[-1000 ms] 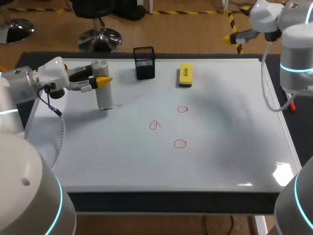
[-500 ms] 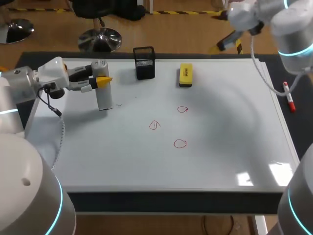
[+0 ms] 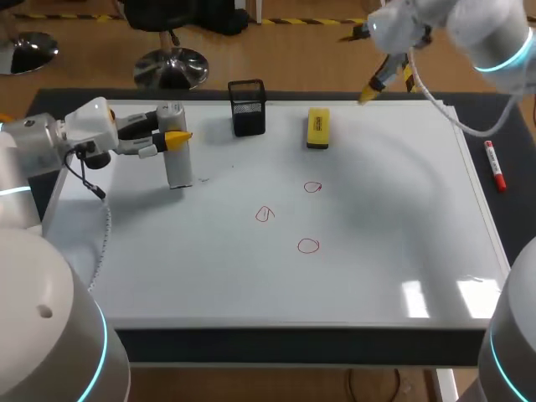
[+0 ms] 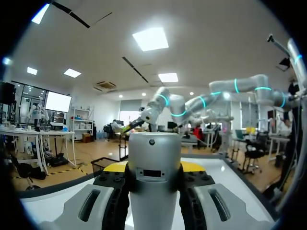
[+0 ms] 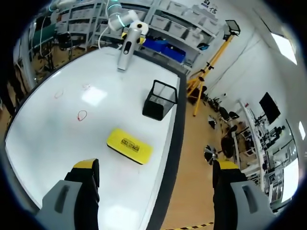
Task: Pick up the inspection probe, press it on each red-marked spot on the whiteboard one by one, put down the probe, pick up the eraser, and wipe off all the red marks.
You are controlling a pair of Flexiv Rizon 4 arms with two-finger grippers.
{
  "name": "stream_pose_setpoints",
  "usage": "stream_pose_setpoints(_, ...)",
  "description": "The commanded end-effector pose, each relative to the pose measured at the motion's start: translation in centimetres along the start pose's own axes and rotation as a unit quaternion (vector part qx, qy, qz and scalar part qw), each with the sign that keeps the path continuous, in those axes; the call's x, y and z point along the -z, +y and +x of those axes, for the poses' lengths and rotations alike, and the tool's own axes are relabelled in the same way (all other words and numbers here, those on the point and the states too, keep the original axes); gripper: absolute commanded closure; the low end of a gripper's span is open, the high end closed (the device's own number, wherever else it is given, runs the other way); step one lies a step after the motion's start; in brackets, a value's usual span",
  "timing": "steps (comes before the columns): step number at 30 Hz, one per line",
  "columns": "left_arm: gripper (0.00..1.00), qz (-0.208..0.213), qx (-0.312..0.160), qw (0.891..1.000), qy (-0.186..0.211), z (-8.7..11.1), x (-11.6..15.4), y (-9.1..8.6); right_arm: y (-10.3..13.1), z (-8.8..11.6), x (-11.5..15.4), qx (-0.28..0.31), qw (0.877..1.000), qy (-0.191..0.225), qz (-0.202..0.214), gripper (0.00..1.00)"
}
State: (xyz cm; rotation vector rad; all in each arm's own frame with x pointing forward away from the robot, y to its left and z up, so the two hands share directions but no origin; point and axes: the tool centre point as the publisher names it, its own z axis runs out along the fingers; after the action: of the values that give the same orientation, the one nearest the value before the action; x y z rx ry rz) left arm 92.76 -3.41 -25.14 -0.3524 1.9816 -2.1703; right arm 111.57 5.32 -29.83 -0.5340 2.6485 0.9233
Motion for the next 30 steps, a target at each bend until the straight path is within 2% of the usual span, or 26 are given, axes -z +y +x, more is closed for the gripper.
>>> stream_pose_setpoints(1, 1.00, 0.001, -0.001, 1.000, -0.001, 0.0, 0.0, 0.0, -0.9, -0.2, -1.2, 0.287, 0.841, 0.440, 0.129, 0.00)
stream_pose_setpoints(8, 1.00, 0.001, -0.001, 1.000, -0.001, 0.0, 0.0, 0.0, -0.9, 0.3, -2.6, 0.376, 0.780, 0.468, 0.178, 0.00)
stream_pose_setpoints(10, 1.00, 0.001, -0.001, 1.000, -0.001, 0.0, 0.0, 0.0, -0.8, 0.5, -3.2, 0.390, 0.769, 0.472, 0.184, 0.00)
stream_pose_setpoints(13, 1.00, 0.001, -0.001, 1.000, -0.001, 0.0, 0.0, 0.0, -0.9, 0.6, -4.1, 0.418, 0.746, 0.479, 0.197, 0.00)
stream_pose_setpoints(16, 1.00, 0.001, -0.001, 1.000, -0.001, 0.0, 0.0, 0.0, -0.6, 0.6, -5.0, 0.441, 0.731, 0.479, 0.206, 0.00)
stream_pose_setpoints(20, 1.00, 0.001, -0.001, 1.000, -0.001, 0.0, 0.0, 0.0, -0.4, 0.7, -6.2, 0.480, 0.700, 0.481, 0.220, 0.00)
stream_pose_setpoints(26, 1.00, 0.001, -0.001, 1.000, -0.001, 0.0, 0.0, 0.0, 0.1, 1.2, -7.9, 0.530, 0.664, 0.476, 0.227, 0.00)
stream_pose_setpoints(27, 1.00, 0.001, -0.001, 1.000, -0.001, 0.0, 0.0, 0.0, 0.1, 1.4, -8.2, 0.531, 0.663, 0.478, 0.222, 0.00)
stream_pose_setpoints(28, 1.00, 0.001, -0.001, 1.000, -0.001, 0.0, 0.0, 0.0, 0.2, 1.6, -8.4, 0.540, 0.657, 0.477, 0.222, 0.00)
stream_pose_setpoints(30, 1.00, 0.001, -0.001, 1.000, -0.001, 0.0, 0.0, 0.0, 0.4, 1.8, -8.9, 0.546, 0.655, 0.475, 0.218, 0.00)
